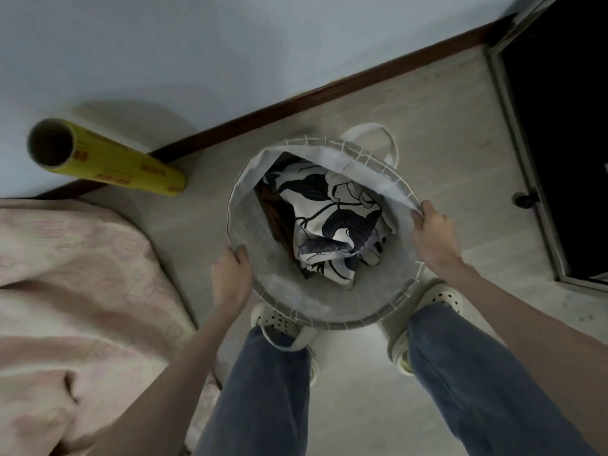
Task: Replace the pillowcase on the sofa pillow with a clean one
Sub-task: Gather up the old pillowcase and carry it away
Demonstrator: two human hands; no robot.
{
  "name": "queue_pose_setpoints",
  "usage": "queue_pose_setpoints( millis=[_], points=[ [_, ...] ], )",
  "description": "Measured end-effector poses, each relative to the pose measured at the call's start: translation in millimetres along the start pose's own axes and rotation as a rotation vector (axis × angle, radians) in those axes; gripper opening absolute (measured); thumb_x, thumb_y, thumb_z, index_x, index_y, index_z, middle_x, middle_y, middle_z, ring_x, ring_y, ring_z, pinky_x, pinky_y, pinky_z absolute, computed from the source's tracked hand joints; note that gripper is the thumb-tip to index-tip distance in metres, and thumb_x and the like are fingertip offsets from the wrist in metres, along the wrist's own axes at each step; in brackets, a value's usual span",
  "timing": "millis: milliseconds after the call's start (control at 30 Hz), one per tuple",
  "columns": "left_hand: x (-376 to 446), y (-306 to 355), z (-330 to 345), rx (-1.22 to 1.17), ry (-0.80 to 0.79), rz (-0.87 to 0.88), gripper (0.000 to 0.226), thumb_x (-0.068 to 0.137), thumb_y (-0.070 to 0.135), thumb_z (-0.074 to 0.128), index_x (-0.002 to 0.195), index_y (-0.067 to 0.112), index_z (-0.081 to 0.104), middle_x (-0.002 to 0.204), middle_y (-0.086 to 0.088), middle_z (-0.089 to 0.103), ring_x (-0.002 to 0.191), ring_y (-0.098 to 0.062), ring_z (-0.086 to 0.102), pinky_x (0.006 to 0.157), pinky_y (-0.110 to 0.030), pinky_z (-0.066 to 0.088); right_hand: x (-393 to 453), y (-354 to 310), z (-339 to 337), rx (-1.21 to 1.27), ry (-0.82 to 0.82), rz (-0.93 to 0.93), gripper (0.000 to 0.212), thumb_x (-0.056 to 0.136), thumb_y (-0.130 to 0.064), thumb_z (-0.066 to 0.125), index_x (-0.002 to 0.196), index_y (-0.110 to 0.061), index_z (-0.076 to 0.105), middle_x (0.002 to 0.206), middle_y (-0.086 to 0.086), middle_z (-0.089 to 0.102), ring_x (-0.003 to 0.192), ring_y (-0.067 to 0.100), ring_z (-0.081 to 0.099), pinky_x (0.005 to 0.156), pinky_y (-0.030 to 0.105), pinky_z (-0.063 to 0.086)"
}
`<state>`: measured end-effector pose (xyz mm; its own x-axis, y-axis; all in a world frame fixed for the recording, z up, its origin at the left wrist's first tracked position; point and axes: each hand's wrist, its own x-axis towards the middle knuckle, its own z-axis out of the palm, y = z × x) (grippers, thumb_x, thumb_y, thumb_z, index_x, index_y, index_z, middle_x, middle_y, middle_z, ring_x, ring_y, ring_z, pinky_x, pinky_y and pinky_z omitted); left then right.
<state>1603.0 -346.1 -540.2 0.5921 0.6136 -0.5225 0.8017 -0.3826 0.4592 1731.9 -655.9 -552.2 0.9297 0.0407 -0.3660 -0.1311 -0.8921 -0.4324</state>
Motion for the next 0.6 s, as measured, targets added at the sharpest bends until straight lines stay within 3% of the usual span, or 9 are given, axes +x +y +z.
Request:
queue_pose_setpoints(
  millis=[33,100,200,300,367,433,533,600],
  points=[
    [-2,16,-22,-0.021,0.094,0.091,0.024,0.098,0.024,0.043,0.085,0.006,0.052,0.067,-0.003,0.058,0.065,-0.023,0.058,0.058,-0.033,0.035,4,-16,-27,0.034,0.101,-0.036,0.013,0.098,-0.015,0.042,0.088,-0.011,0.049,0.054,-0.001,0.047,0.046,0.024,0.05,0.038,0.014,0.031],
    [-8,48,-66,-0.051,0.257,0.22,0.009,0.095,0.021,0.047,0.089,0.014,0.049,0.065,0.004,0.055,0.057,-0.011,0.05,0.058,-0.025,0.028,14,-42,-79,0.06,0.238,-0.077,0.011,0.096,-0.018,0.047,0.089,-0.011,0.053,0.063,0.009,0.061,0.057,0.033,0.058,0.048,0.026,0.038],
    [-20,88,-106,-0.065,0.297,0.277,0.014,0.092,0.014,0.048,0.103,0.005,0.053,0.074,-0.008,0.06,0.069,-0.025,0.053,0.06,-0.026,0.024,23,-72,-130,-0.007,0.22,-0.102,0.02,0.095,-0.018,0.045,0.1,-0.004,0.058,0.088,0.023,0.068,0.083,0.042,0.061,0.067,0.041,0.045],
    [-20,113,-122,-0.097,0.315,0.326,0.007,0.09,0.016,0.048,0.095,0.01,0.048,0.067,0.001,0.052,0.063,-0.017,0.043,0.057,-0.028,0.021,26,-91,-152,0.04,0.274,-0.154,0.017,0.094,-0.018,0.046,0.096,-0.006,0.058,0.072,0.012,0.065,0.063,0.031,0.057,0.055,0.032,0.036],
    [-11,113,-125,-0.118,0.337,0.317,0.008,0.091,0.018,0.046,0.096,0.011,0.046,0.068,0.0,0.051,0.062,-0.015,0.041,0.057,-0.029,0.023,27,-85,-156,0.075,0.351,-0.139,0.016,0.094,-0.017,0.046,0.097,-0.005,0.056,0.074,0.014,0.065,0.066,0.034,0.057,0.056,0.03,0.029],
    [-3,105,-119,-0.042,0.249,0.315,0.012,0.093,0.022,0.045,0.098,0.011,0.045,0.072,-0.002,0.053,0.063,-0.019,0.045,0.058,-0.032,0.029,26,-74,-149,0.038,0.255,-0.107,0.019,0.095,-0.018,0.045,0.101,-0.003,0.055,0.083,0.022,0.067,0.077,0.041,0.061,0.059,0.034,0.033],
    [8,108,-111,0.057,-0.119,0.172,0.026,0.091,0.033,0.051,0.108,0.017,0.04,0.084,-0.005,0.06,0.067,-0.025,0.062,0.056,-0.04,0.053,25,-74,-136,0.078,-0.043,-0.023,0.027,0.094,-0.026,0.049,0.115,-0.01,0.051,0.091,0.017,0.068,0.083,0.033,0.064,0.07,0.034,0.045],
    [2,112,-113,0.031,-0.304,0.035,0.041,0.09,0.032,0.054,0.126,0.016,0.042,0.094,-0.004,0.062,0.078,-0.027,0.066,0.07,-0.044,0.059,13,-68,-135,0.082,-0.197,0.039,0.031,0.09,-0.019,0.052,0.12,-0.014,0.051,0.106,0.013,0.066,0.096,0.03,0.062,0.084,0.035,0.047]
  ],
)
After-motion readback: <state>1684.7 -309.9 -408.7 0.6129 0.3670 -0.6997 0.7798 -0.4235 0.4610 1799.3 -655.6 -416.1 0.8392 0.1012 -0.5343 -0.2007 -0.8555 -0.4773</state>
